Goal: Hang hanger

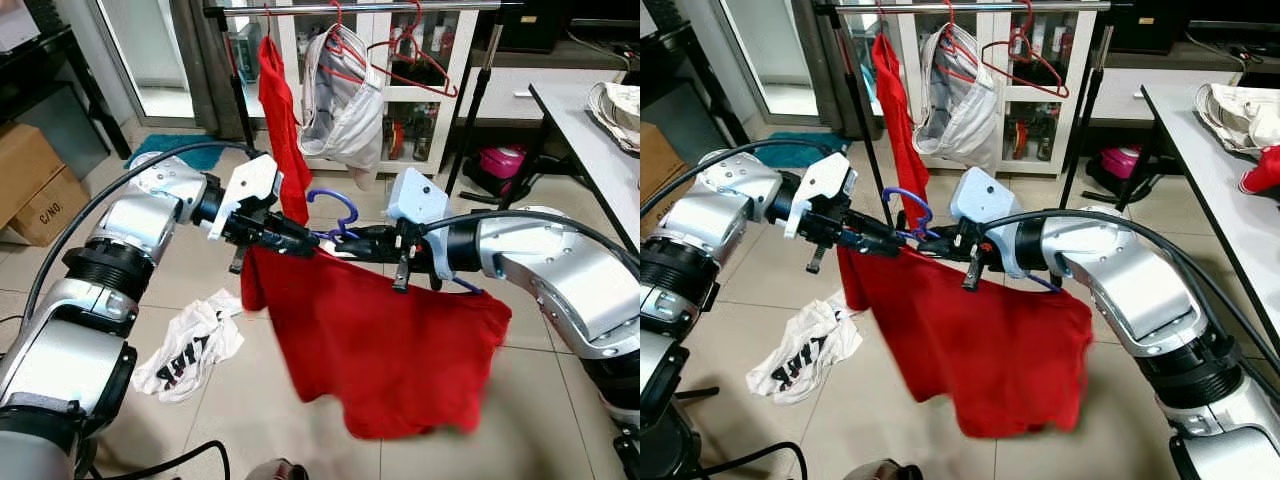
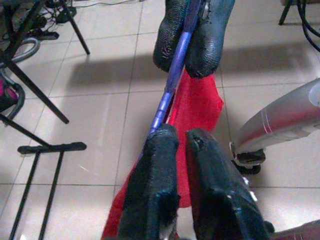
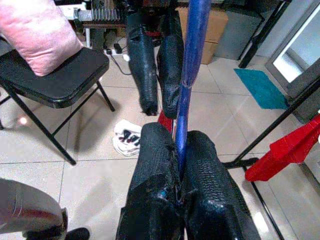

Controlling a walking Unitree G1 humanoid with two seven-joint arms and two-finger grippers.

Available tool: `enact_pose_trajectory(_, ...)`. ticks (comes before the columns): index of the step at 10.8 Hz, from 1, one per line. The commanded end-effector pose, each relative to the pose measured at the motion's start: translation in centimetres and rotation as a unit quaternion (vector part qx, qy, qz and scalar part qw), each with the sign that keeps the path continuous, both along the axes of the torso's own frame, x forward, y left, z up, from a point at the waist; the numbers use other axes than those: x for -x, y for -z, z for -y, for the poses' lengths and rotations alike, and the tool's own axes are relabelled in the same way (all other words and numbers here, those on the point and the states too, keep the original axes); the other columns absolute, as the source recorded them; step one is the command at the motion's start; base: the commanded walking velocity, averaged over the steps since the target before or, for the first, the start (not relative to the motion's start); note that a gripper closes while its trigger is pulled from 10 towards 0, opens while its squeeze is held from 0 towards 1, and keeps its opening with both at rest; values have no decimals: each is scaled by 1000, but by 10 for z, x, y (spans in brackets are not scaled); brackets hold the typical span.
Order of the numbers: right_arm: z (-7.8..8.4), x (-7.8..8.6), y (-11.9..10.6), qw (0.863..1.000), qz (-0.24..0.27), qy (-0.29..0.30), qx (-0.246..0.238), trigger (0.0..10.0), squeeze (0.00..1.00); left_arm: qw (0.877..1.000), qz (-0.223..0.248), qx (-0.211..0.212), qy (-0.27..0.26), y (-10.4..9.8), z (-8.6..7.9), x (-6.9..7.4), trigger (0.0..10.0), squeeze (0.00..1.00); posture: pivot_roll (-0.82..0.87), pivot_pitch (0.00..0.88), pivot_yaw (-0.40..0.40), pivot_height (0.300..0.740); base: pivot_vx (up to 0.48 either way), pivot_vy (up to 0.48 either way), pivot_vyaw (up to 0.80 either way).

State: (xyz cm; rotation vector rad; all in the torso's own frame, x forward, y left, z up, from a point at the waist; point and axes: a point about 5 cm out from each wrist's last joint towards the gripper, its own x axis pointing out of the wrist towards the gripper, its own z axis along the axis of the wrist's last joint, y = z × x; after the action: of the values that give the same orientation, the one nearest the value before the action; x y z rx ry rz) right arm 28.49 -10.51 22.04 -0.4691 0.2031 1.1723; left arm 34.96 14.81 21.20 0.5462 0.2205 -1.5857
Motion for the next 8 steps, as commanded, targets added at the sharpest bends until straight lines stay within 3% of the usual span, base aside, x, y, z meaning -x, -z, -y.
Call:
enact_pose_trajectory(1, -11, 5, -12, 999, 27, -36, -16, 10000, 0, 1000, 14, 9, -7, -6, 1, -3, 0, 0, -146, 0, 138, 740, 0, 0, 0)
enact_pose_trajectory(3, -13, 6, -14, 999, 30, -41, -19, 10000, 0, 999, -10, 42, 5, -6, 5, 1, 0, 0, -148, 0, 138, 740, 0, 0, 0)
enact_pose_trajectory(8, -13, 6, -13, 999, 31, -39, -21, 10000, 0, 999, -7, 46, -4, -1, -1, 3, 0, 0, -147, 0, 129, 740, 0, 0, 0)
